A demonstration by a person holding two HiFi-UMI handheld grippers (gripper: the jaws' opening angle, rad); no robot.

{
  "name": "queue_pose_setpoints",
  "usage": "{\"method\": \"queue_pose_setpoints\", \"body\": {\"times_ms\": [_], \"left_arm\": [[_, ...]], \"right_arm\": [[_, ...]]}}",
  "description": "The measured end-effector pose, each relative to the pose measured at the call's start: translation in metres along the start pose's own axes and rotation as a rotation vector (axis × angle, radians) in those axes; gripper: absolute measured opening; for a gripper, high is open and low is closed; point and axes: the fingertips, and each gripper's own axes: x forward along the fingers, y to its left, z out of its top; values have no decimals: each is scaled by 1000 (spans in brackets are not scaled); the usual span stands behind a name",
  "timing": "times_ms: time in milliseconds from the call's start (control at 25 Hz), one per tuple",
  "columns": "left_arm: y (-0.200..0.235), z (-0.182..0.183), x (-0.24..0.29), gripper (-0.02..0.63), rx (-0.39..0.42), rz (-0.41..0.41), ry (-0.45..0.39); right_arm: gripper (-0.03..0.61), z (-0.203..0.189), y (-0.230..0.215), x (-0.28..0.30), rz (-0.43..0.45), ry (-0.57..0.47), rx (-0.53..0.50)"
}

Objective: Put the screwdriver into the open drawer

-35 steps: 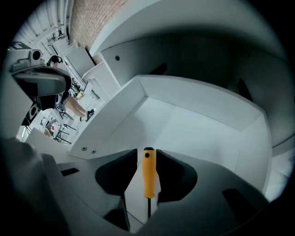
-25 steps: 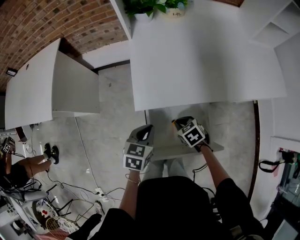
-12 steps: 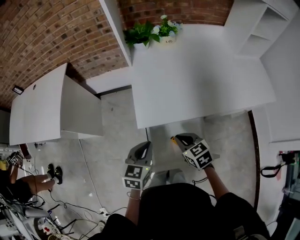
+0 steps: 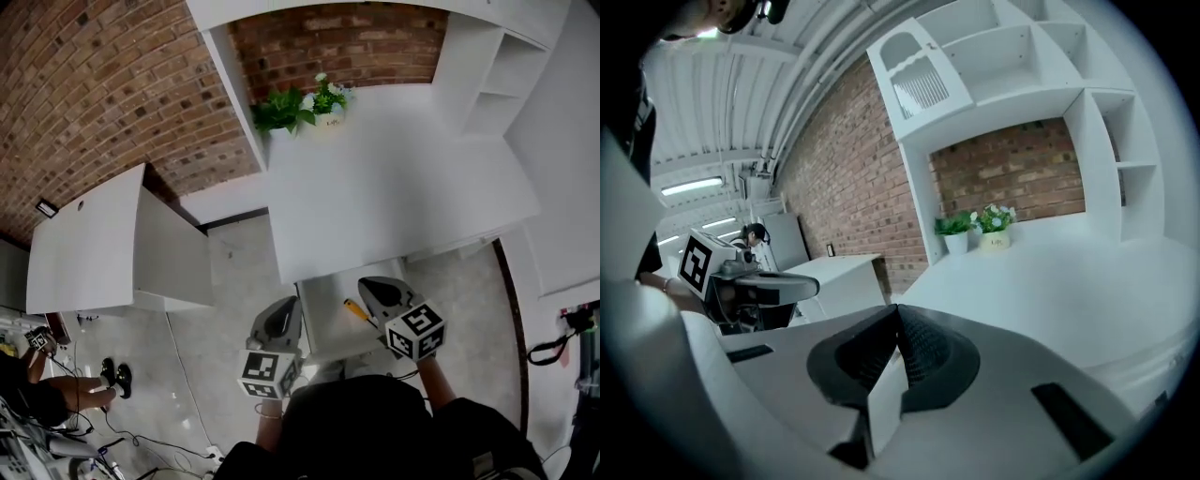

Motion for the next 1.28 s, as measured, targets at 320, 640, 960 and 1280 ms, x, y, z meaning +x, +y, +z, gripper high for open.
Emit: {"method": "queue_pose_setpoints", "body": {"times_ms": [320, 640, 960, 1280], "left_arm": [[6, 36, -11, 9, 30, 23, -99], [10, 75, -21, 9, 44, 40, -204], [10, 87, -29, 9, 59, 52, -249], [12, 91, -33, 9, 74, 66, -259]], "right_arm": [[15, 50, -2, -27, -49, -165, 27], [15, 93, -7, -51, -86, -293, 8], [14, 106, -9, -65, -119, -339, -12], [14, 107, -12, -72, -136, -353, -26]]}}
